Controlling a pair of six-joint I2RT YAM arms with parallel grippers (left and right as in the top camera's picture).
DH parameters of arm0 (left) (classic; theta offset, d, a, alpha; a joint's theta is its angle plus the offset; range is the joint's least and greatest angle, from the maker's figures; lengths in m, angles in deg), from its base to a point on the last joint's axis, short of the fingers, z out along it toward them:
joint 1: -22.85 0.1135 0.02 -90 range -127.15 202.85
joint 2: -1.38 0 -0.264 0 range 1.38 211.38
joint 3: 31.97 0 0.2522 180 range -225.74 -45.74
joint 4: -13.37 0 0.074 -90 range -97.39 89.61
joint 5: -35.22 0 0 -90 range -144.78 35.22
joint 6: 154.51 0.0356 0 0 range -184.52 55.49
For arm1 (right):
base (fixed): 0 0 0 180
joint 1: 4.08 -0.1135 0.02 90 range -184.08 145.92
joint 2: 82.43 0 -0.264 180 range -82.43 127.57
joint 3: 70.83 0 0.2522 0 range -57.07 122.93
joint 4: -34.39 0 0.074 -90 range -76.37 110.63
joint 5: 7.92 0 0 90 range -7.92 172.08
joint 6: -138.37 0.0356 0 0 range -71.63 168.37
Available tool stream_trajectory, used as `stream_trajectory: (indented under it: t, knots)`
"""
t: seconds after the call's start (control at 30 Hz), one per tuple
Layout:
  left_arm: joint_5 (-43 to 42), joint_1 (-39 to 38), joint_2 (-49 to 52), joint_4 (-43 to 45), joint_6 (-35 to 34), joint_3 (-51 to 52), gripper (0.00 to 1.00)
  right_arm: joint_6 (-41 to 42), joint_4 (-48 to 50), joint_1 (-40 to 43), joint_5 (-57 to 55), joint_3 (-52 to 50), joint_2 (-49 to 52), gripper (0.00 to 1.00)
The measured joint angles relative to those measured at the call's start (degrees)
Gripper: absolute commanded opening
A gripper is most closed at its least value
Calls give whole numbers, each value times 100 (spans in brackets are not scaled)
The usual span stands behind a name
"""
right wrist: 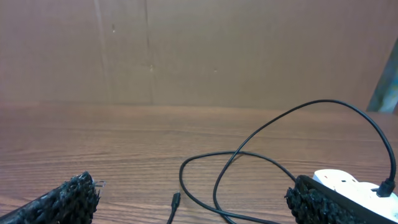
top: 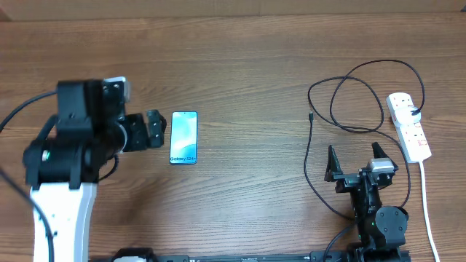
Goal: Plug charger to phone and switch on socket
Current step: 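Move the left gripper forward over the phone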
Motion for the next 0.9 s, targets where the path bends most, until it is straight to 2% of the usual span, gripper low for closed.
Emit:
stream_trajectory:
  t: [0.3, 0.9]
  knots:
    - [472, -739, 966, -76, 0, -57, 100, 0, -7, 0, 0, 0, 0, 100]
    - [444, -772, 3180, 85, -7, -83, 100, 2, -2, 0, 0, 0, 0, 100]
